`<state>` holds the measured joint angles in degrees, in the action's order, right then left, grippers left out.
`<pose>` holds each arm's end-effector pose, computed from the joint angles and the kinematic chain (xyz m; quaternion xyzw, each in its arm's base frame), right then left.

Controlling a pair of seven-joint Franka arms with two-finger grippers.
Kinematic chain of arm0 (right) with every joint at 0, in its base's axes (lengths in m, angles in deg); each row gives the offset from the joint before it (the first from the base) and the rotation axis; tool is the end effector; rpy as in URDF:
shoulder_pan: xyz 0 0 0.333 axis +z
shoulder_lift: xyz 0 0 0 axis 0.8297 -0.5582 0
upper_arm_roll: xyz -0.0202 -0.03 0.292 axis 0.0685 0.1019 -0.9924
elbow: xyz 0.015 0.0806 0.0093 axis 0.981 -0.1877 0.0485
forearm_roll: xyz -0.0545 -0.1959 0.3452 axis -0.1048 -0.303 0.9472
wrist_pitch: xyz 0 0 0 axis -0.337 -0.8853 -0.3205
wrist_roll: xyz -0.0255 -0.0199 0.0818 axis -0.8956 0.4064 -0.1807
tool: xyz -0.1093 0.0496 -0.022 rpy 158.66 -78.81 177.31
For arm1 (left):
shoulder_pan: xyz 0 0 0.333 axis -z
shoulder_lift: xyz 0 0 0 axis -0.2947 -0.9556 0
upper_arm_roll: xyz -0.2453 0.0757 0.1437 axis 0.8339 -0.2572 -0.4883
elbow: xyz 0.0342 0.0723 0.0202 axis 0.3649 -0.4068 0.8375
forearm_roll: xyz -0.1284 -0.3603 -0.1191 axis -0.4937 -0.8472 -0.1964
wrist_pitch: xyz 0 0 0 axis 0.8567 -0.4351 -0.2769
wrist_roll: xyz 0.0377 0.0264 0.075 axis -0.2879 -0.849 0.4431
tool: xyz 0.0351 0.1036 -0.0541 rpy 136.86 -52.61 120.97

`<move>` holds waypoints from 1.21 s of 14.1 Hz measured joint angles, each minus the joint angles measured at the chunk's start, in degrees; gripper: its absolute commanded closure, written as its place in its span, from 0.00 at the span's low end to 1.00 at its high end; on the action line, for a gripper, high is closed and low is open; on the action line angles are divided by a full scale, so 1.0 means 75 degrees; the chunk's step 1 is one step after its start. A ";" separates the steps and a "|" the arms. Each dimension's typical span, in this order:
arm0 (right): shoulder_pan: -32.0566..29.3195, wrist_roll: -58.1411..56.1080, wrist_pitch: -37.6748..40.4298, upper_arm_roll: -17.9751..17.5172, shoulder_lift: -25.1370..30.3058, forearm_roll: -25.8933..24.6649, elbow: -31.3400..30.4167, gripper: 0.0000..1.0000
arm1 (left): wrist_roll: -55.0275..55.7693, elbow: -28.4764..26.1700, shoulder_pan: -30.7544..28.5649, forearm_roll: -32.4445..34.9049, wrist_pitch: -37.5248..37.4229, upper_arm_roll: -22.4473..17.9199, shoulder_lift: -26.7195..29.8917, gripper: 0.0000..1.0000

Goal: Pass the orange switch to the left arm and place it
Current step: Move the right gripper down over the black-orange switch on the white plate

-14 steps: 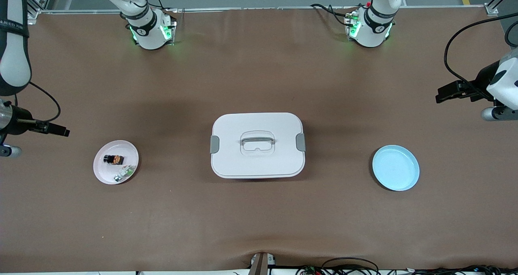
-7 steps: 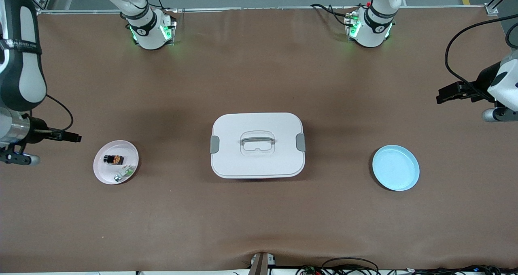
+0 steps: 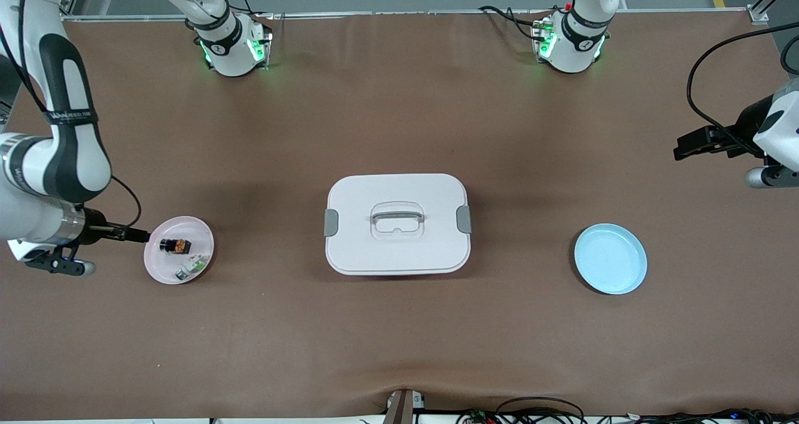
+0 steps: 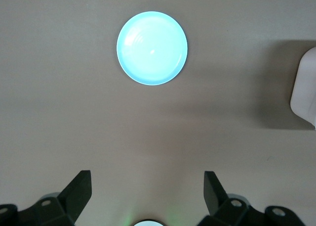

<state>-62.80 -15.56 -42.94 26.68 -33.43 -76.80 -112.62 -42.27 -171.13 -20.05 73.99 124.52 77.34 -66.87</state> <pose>0.6339 -0.1086 0.2605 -0.9944 0.0940 0.0475 0.0116 0.5800 -0.0084 0.5472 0.9975 0.0220 -0.0664 0.0105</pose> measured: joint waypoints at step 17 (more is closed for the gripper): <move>0.0259 -0.0003 -0.1040 -0.0009 -0.1105 0.0013 -0.0177 0.00 | 0.0000 0.0001 -0.0013 0.0000 0.0000 -0.0006 -0.0014 0.00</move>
<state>-60.86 -15.58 -50.74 26.61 -41.72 -76.70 -113.94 -42.27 -171.12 -20.15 73.99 124.52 77.30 -66.97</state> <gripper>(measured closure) 0.000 0.000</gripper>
